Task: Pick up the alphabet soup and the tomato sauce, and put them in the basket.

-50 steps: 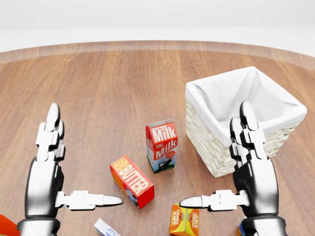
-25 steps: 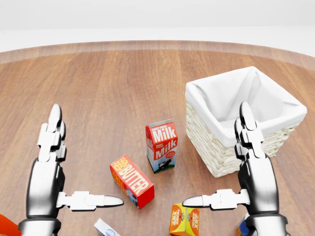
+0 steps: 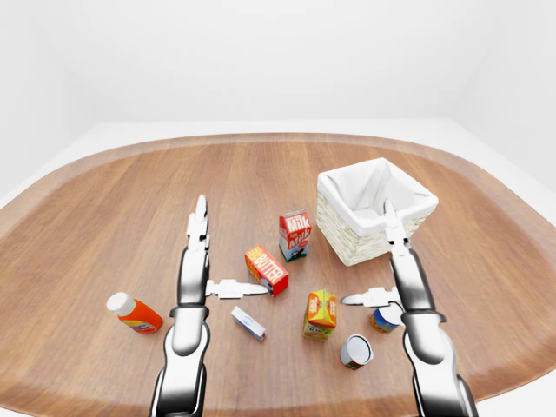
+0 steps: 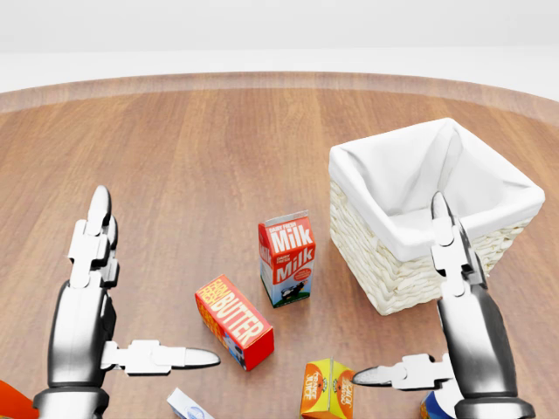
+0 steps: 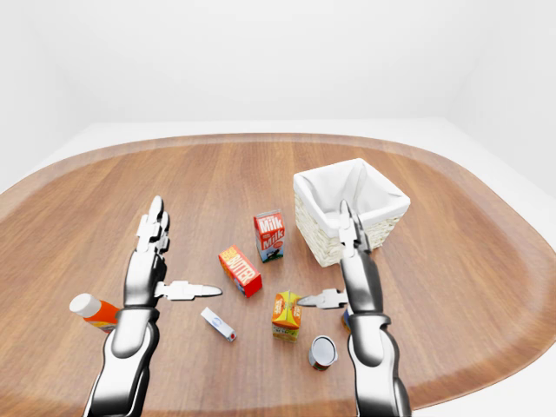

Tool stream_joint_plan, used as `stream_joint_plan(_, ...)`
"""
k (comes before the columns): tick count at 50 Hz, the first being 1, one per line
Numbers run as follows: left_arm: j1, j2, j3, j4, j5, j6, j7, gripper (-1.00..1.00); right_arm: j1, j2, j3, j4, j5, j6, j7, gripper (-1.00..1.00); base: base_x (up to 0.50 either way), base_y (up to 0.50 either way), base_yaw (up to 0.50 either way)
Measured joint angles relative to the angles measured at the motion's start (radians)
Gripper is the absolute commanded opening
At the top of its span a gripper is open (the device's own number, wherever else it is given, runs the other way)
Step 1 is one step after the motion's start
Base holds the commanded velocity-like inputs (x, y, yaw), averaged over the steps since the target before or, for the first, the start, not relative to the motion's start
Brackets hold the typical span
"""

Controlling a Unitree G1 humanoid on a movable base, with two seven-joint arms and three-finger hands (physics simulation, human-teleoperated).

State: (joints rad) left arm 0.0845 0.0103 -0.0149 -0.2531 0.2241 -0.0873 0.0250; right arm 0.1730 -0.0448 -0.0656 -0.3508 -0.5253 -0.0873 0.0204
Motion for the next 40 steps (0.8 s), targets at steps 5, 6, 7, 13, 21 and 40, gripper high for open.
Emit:
stream_joint_plan(5, -0.001, 0.000, 0.000, 0.002, 0.001, 0.000, 0.000, 1.00, 0.021, -0.001, -0.010, -0.013, -0.089, 0.000, -0.022, 1.00, 0.00, 0.00, 0.00)
stream_joint_plan(6, -0.001, 0.000, 0.000, 0.003, 0.001, 0.000, 0.000, 1.00, 0.023, -0.001, -0.012, -0.014, -0.105, 0.000, -0.027, 1.00, 0.00, 0.00, 0.00)
stream_joint_plan(7, -0.001, 0.000, 0.000, 0.004, 0.001, 0.000, 0.000, 1.00, 0.025, -0.001, -0.014, -0.014, -0.124, 0.000, -0.035, 1.00, 0.00, 0.00, 0.00)
stream_joint_plan(13, -0.003, 0.000, 0.001, 0.005, 0.002, 0.000, 0.001, 1.00, 0.023, -0.008, -0.030, -0.002, -0.228, 0.000, -0.085, 1.00, 0.00, 0.00, 0.00)
stream_joint_plan(21, -0.004, 0.000, 0.001, 0.006, 0.004, 0.000, 0.002, 1.00, 0.028, -0.016, -0.039, -0.001, -0.327, 0.000, -0.121, 1.00, 0.00, 0.00, 0.00)
stream_joint_plan(40, -0.002, 0.000, -0.001, 0.002, 0.007, 0.000, 0.001, 1.00, 0.069, -0.020, -0.041, -0.027, -0.502, 0.000, -0.156, 1.00, 0.00, 0.00, 0.00)
